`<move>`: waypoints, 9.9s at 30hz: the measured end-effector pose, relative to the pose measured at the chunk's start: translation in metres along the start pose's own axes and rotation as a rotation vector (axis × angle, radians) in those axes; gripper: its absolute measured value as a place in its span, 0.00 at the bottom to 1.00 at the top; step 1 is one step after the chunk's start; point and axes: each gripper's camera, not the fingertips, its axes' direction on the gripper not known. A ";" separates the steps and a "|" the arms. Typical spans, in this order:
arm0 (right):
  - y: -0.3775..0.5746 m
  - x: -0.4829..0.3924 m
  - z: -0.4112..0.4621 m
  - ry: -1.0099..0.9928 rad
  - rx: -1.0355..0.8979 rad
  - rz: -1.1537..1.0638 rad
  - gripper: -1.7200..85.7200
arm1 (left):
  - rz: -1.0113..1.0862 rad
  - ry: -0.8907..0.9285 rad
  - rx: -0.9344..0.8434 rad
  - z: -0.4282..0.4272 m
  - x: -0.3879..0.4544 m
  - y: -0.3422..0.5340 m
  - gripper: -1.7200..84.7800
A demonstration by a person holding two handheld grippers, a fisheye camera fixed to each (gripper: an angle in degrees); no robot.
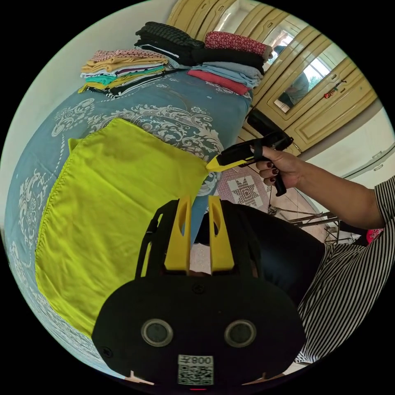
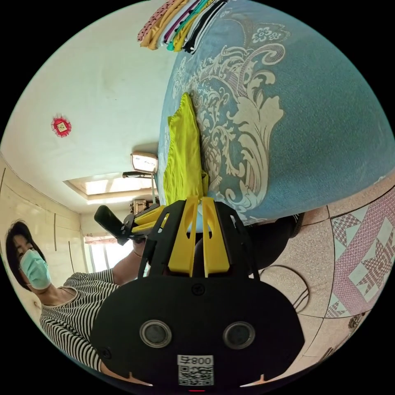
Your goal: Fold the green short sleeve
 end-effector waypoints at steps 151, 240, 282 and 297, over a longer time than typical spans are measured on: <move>-0.638 -1.117 0.476 0.398 -0.509 -0.751 0.02 | -1.031 -0.197 0.419 0.156 -0.231 0.788 0.02; -0.269 -1.053 0.049 1.095 -0.332 -1.118 0.03 | -0.614 -0.262 -0.022 -0.102 -0.187 0.371 0.03; -0.336 -0.823 0.051 0.232 -0.397 -0.418 0.08 | -0.208 -0.582 0.090 -0.067 0.105 0.320 0.03; -0.349 -0.671 0.120 -0.149 -0.406 -0.071 0.10 | -0.195 -0.611 0.099 -0.010 0.108 0.395 0.03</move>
